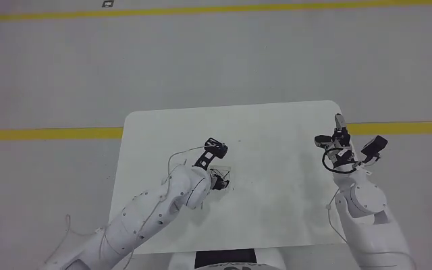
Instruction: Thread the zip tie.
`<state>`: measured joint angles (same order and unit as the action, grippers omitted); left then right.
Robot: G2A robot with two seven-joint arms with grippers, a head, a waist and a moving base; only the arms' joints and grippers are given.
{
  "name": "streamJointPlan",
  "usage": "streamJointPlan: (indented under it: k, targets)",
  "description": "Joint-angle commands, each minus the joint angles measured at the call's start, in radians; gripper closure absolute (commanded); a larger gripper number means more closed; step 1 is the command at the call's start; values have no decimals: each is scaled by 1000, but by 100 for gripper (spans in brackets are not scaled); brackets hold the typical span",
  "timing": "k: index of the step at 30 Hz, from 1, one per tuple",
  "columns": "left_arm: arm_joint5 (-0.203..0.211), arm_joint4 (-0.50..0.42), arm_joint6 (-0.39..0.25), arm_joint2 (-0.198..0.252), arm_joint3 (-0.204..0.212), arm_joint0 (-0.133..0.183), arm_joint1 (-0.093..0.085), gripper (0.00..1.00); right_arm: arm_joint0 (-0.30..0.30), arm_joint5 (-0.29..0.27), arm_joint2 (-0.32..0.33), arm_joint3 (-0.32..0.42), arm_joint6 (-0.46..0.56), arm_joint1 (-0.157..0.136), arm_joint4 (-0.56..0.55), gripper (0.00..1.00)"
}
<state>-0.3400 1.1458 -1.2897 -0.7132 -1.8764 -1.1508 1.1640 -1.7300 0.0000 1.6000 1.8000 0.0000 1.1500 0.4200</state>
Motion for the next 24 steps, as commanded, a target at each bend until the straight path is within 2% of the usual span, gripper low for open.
streamJointPlan:
  k: [1,6,8,10,13,21,22,24]
  targets:
    - [0,0,0,0,-1,0,0,0,0,0,0,0,0,0,0,0]
    - [0,-10,6,0,1,-4,0,0,0,0,0,0,0,0,0,0]
    - [19,-43,34,6,18,-16,3,0,0,0,0,0,0,0,0,0]
    - [0,-16,33,13,48,-14,9,0,0,0,0,0,0,0,0,0]
    - [0,32,39,1,72,-25,30,0,0,0,0,0,0,0,0,0]
    - [0,100,7,-65,81,-86,104,0,0,0,0,0,0,0,0,0]
    - [0,107,4,-69,77,-91,110,0,0,0,0,0,0,0,0,0]
    - [0,107,4,-69,77,-91,110,0,0,0,0,0,0,0,0,0]
